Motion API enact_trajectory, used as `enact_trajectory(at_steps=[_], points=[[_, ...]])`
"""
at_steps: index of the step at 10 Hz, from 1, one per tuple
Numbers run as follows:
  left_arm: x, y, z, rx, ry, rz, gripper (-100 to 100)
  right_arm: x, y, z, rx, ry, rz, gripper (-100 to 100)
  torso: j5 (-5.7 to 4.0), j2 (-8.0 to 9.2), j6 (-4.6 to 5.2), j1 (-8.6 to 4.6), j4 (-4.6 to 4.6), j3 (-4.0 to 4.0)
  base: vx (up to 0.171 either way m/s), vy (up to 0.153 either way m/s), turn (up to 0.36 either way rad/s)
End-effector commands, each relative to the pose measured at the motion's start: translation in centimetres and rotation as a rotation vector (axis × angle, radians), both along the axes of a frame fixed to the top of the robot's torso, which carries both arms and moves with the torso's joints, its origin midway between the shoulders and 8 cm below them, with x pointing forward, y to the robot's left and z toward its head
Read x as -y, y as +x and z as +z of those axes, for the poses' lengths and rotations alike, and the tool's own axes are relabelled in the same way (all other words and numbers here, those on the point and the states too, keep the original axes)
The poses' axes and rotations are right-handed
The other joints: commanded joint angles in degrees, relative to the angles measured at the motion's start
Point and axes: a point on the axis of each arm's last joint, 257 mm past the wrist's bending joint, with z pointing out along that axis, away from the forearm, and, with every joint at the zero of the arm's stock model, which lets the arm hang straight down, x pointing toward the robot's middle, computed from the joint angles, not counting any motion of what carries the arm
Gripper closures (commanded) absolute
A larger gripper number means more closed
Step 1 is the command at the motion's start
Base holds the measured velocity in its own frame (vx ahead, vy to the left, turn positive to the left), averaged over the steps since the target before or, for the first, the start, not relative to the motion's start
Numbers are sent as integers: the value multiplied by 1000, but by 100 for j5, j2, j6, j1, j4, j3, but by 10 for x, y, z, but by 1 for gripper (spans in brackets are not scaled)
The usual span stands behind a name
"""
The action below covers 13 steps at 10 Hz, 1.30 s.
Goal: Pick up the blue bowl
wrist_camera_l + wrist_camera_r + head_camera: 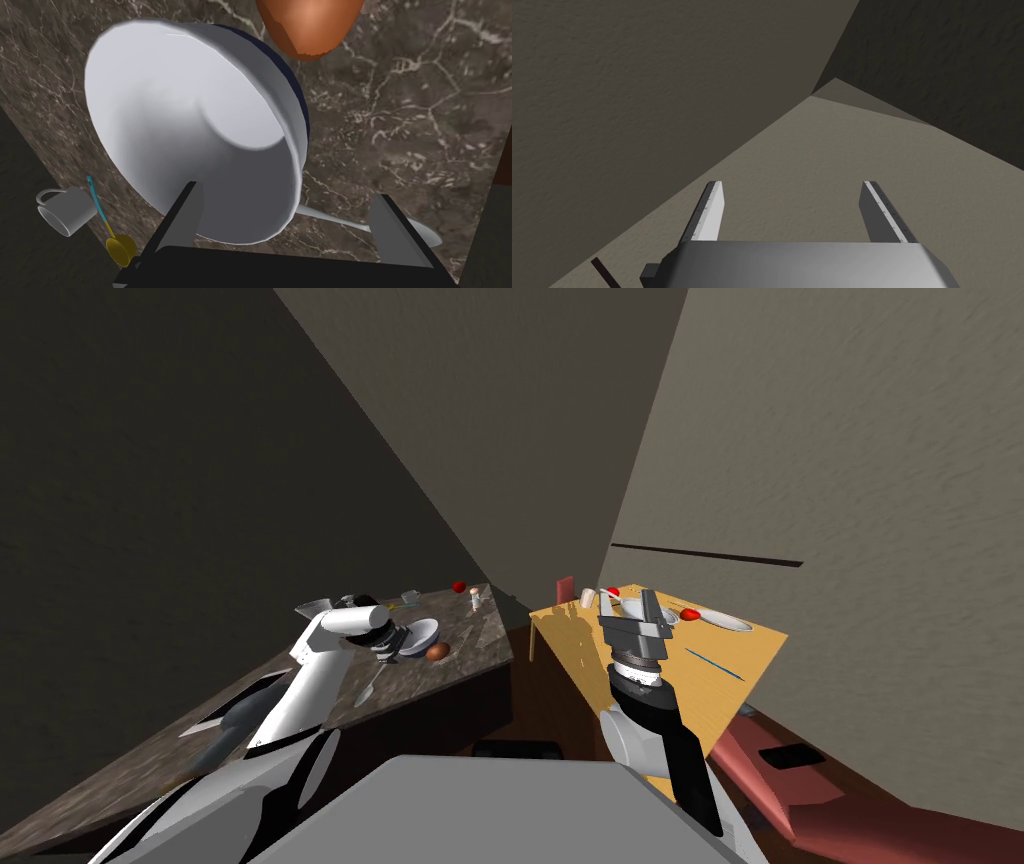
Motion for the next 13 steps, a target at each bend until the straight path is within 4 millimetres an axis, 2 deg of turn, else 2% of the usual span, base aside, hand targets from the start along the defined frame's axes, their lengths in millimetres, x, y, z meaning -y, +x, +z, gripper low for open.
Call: enact_trajectory(at_steps=[1, 2, 3, 4, 6, 7, 9, 10, 12, 13], points=[[1, -8, -7, -26, -6, 5, -100, 0, 0, 0, 0, 0, 0, 0, 0, 0, 0, 0, 0, 0, -20, -22, -67], [0, -5, -4, -16, -3, 3, -100, 0, 0, 0, 0, 0, 0, 0, -2, 3, 1, -8, 0, 2, -6, -14, -18], [0, -5, -5, -18, -4, 3, 0, 0, 0, 0, 0, 0, 0, 0, -3, 0, 0, -6, 1, 0, 0, 0, 0], [-15, -8, -5, -17, -10, 8, -100, 0, 0, 0, 0, 0, 0, 0, -2, -2, 0, -3, 0, -1, 67, -57, 228], [-15, -8, -5, -23, 1, -26, -100, 0, 0, 0, 0, 0, 0, 0, -7, -40, 1, -29, -8, -22, 101, -70, 69], [-28, -10, -6, -20, -10, -11, -100, 0, 0, 0, 0, 0, 0, 0, -6, -37, 3, -23, -9, -22, 126, -87, 183], [-28, -10, -6, -27, 5, -56, -100, 0, 0, 0, 0, 0, 0, 0, -8, -36, -2, -30, -9, -22, 45, -56, 141], [-41, -14, -7, -23, -9, -37, -100, 0, 0, 0, 0, 0, 0, 0, -4, -19, 2, -12, -5, -12, 54, -69, 198], [-41, -14, -7, -31, 8, -87, -100, 0, 0, 0, 0, 0, 0, 0, -7, -24, 0, -24, -5, -14, 35, -50, 125], [-53, -17, -8, -25, -9, -68, -100, 0, 0, 0, 0, 0, 0, 0, -4, -15, 2, -10, -4, -9, 58, -76, 219]])
